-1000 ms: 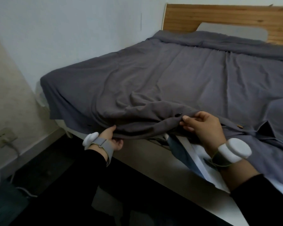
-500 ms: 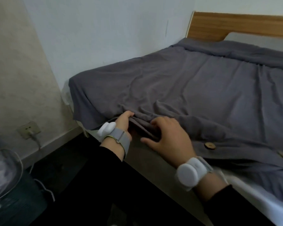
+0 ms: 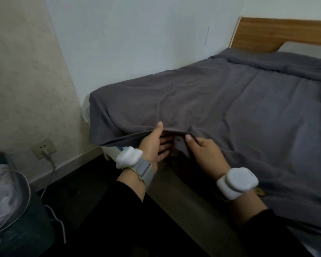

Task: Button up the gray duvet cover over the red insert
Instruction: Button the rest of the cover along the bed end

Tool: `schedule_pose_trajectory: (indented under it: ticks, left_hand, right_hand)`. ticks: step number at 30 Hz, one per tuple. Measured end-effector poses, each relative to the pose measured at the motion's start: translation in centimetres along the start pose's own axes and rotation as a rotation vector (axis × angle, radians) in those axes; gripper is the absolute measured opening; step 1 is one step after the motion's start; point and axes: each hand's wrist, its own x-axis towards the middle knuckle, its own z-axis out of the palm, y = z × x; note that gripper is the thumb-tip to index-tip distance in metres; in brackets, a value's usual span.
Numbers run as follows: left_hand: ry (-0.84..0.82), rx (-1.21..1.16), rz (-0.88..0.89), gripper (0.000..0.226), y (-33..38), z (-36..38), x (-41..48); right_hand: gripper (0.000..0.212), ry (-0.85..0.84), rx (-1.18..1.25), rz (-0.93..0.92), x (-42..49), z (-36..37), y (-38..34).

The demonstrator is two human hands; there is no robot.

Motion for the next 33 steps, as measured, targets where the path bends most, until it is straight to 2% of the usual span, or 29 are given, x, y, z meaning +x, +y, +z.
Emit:
schedule_pose_trajectory:
  ticks: [3, 6, 8, 12, 14, 16, 18, 20, 22, 23, 24, 25, 26, 27, 30, 33]
  left_hand:
    - [0.047, 0.103, -0.033, 0.010, -1.2, 0.5, 0.1]
    - [0.116, 0.103, -0.035, 0.007, -1.7, 0.5, 0.6]
    - [0.147, 0.111, -0.041, 0.002, -2.2, 0.2, 0.5]
    - [0.142, 0.090, -0.014, 0.015, -3.0, 0.2, -0.1]
    - [0.084, -0.099, -0.030, 0.016, -2.8, 0.6, -0.8]
    - [0.070, -0.221, -0.050, 0.031, -2.5, 0.5, -1.1]
    - [0.100, -0.273, -0.073, 0.041, -2.4, 0.0, -1.4]
    - [0.120, -0.317, -0.109, 0.049, -2.3, -0.6, -1.8]
    - [0.051, -0.310, -0.119, 0.063, -2.2, -1.1, -2.0]
    - [0.017, -0.284, -0.122, 0.068, -2.2, -1.3, -2.0]
    - [-0.011, -0.239, -0.115, 0.065, -2.2, -1.4, -2.3]
    - [-0.016, -0.183, -0.101, 0.051, -2.3, -1.6, -2.3]
    - [0.000, -0.111, -0.083, 0.033, -2.6, -1.8, -2.3]
    - [0.024, -0.061, -0.056, 0.020, -2.9, -2.0, -2.2]
    - [0.042, -0.055, -0.020, 0.028, -3.7, -2.6, -1.9]
    - [0.032, 0.031, 0.033, 0.028, -3.5, -2.9, -2.2]
  right_hand:
    - [0.042, 0.041, -0.023, 0.083, 0.6, 0.1, 2.1]
    - [0.023, 0.086, -0.025, 0.054, 0.6, -0.7, 2.5]
    - [0.020, 0.100, -0.016, 0.051, 0.5, -0.8, 2.8]
    - [0.013, 0.104, 0.077, -0.030, -0.1, -0.6, 2.6]
    - [0.006, 0.005, 0.215, -0.084, -0.6, -0.7, 2.1]
    - [0.014, -0.156, 0.281, -0.117, -1.1, -0.8, 1.9]
    - [0.013, -0.263, 0.196, -0.117, -1.6, -0.8, 1.6]
    - [0.025, -0.294, 0.174, -0.089, -2.0, -0.6, 1.3]
    - [0.035, -0.219, 0.180, -0.067, -2.1, 0.0, 1.3]
    - [0.032, -0.164, 0.145, -0.087, -2.0, 0.3, 1.4]
    - [0.024, -0.109, 0.079, -0.124, -1.9, 0.5, 1.5]
    - [0.013, -0.075, -0.003, -0.162, -1.7, 0.7, 1.6]
    - [0.011, -0.065, -0.085, -0.199, -1.7, 0.9, 1.6]
    - [0.021, -0.064, -0.148, -0.215, -1.7, 1.1, 1.6]
    - [0.033, -0.025, -0.135, -0.169, -1.6, 1.4, 1.5]
    - [0.024, -0.002, -0.016, -0.143, -1.5, 1.1, 1.3]
